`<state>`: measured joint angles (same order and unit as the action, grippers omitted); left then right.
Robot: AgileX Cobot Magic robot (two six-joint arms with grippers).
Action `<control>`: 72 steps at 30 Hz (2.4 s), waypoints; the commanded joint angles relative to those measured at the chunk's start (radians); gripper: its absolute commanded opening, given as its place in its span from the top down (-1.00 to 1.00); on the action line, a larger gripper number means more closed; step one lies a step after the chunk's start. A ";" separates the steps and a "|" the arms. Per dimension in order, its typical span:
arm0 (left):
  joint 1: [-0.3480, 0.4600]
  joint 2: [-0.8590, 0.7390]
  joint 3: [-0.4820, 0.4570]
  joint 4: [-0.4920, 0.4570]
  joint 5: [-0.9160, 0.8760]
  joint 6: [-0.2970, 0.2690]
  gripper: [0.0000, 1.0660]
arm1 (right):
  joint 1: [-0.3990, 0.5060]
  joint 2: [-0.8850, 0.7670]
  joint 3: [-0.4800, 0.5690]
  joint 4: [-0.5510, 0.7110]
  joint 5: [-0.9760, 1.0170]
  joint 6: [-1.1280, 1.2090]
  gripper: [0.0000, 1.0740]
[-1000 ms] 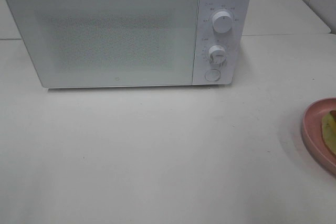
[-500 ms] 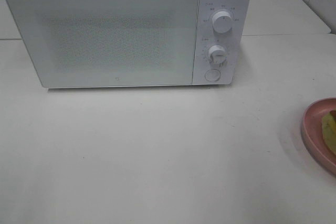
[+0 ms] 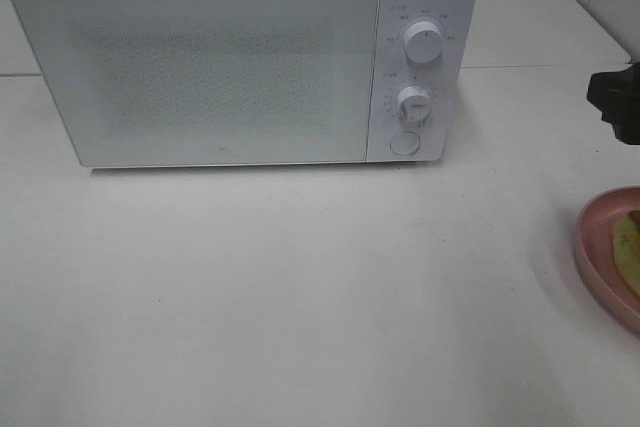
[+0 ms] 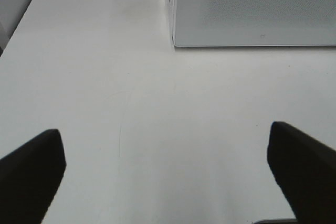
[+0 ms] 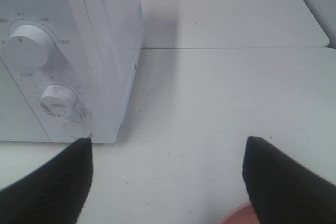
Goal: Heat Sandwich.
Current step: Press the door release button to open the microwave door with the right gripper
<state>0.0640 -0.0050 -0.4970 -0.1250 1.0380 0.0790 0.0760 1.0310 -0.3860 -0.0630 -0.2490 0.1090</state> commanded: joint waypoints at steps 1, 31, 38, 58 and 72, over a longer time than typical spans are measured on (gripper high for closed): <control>-0.004 -0.026 0.004 -0.009 -0.010 -0.001 -0.89 | 0.042 0.018 0.025 0.006 -0.133 -0.034 -0.42; -0.004 -0.026 0.004 -0.009 -0.010 -0.001 -0.89 | 0.608 0.520 0.139 0.741 -0.819 -0.300 -0.42; -0.004 -0.026 0.004 -0.009 -0.010 -0.001 -0.89 | 0.708 0.611 0.139 0.846 -0.875 -0.299 -0.42; -0.004 -0.026 0.004 -0.009 -0.010 -0.001 -0.89 | 0.731 0.614 0.139 0.859 -0.889 0.239 -0.42; -0.004 -0.026 0.004 -0.009 -0.010 -0.001 -0.89 | 0.731 0.614 0.139 0.859 -0.889 1.167 0.14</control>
<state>0.0640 -0.0050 -0.4970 -0.1250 1.0380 0.0790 0.8010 1.6450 -0.2460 0.7960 -1.1230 1.2270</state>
